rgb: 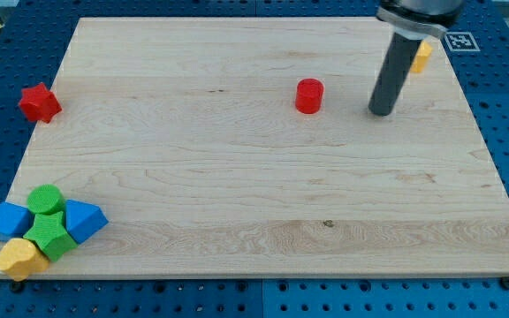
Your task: Move the arm to the top center of the board
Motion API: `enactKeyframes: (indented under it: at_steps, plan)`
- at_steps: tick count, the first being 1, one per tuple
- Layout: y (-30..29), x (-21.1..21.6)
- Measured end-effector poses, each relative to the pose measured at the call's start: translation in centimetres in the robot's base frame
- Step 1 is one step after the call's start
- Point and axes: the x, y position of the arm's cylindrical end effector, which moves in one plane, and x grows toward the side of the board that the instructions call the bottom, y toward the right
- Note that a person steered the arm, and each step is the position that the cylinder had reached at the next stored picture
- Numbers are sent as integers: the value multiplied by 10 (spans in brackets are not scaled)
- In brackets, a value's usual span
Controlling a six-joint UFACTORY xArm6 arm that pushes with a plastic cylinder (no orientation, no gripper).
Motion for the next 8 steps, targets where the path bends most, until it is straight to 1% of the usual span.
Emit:
enactKeyframes:
  at_steps: [4,6,7,8]
  plan:
    - [-180,5]
    - [-243,10]
    - [-253,-22]
    - [-253,-75]
